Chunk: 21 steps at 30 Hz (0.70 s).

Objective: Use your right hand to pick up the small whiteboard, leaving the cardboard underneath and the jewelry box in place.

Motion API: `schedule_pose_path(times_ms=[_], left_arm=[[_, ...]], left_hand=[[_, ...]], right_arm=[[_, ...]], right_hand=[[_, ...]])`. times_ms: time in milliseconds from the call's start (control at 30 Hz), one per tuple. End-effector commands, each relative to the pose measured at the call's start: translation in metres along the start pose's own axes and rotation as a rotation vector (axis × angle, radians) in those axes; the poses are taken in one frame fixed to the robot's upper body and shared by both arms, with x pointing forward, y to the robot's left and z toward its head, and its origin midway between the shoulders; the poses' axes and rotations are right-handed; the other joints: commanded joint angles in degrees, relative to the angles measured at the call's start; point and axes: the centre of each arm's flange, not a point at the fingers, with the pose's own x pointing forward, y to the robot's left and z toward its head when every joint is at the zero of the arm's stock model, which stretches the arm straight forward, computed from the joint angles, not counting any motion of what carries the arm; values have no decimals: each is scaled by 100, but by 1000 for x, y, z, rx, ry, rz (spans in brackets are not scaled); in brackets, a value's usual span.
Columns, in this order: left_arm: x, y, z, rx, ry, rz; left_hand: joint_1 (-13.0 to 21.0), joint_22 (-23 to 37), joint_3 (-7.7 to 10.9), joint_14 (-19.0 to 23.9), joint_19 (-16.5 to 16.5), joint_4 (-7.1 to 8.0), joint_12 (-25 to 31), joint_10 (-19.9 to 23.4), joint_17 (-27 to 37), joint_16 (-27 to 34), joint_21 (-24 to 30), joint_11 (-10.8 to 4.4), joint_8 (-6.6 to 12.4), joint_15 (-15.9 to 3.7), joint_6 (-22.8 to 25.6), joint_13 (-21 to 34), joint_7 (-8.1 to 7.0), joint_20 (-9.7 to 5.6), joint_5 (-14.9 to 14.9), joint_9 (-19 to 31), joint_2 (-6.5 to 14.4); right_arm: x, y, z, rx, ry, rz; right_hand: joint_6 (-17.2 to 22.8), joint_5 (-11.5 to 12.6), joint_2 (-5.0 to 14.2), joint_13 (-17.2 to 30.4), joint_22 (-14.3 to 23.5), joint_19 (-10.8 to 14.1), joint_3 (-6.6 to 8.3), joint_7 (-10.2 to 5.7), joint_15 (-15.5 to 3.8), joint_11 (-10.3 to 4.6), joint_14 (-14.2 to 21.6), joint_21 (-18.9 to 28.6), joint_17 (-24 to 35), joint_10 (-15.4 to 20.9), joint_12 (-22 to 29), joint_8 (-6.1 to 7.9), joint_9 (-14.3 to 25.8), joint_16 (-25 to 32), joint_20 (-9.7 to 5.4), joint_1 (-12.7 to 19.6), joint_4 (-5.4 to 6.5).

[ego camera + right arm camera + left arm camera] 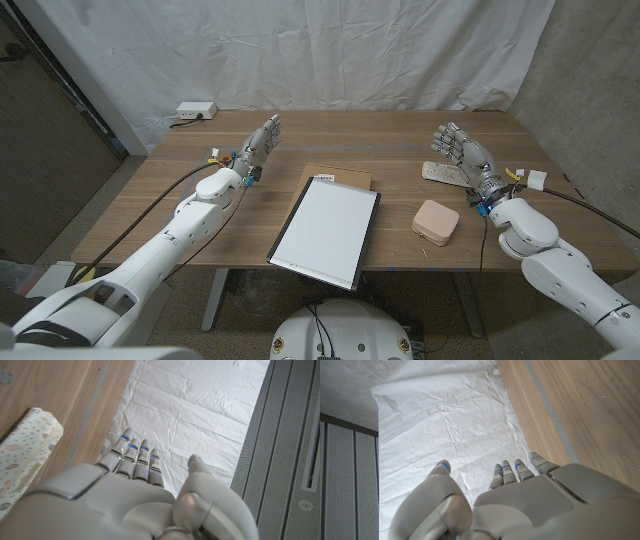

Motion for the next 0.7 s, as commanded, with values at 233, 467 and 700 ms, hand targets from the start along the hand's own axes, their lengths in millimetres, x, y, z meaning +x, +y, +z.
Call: schedule_pose_path(times_ms=[233,467,700], left_arm=[[-4,-4,1,6,1,-9],[1,-7,2,8,-2,-22],[2,-10,2,10,4,-20]], left_hand=[[77,12,18,-11,-20,-53,-9,16,27,-5,-22,30,-6,23,33,8,37,-138,-15,30,1],[92,11,17,-1,4,-61,-8,29,27,-4,-14,33,-9,25,38,9,31,-140,-20,30,9],[111,11,19,27,58,-71,-8,43,26,4,5,18,-6,22,57,9,28,-157,-24,31,21]], right_arm=[[-27,-2,10,-31,-10,-4],[-33,-2,10,-29,-6,-1],[-42,-3,13,-27,-11,10]], right_hand=[[109,0,23,22,31,83,9,-19,-1,-13,97,8,26,143,37,11,32,13,6,13,-43],[87,2,26,25,32,117,12,-39,2,-15,128,6,28,151,32,-5,32,12,3,15,-52],[89,4,16,26,32,183,14,-28,-49,-29,169,13,23,171,31,-10,33,8,-13,29,-73]])
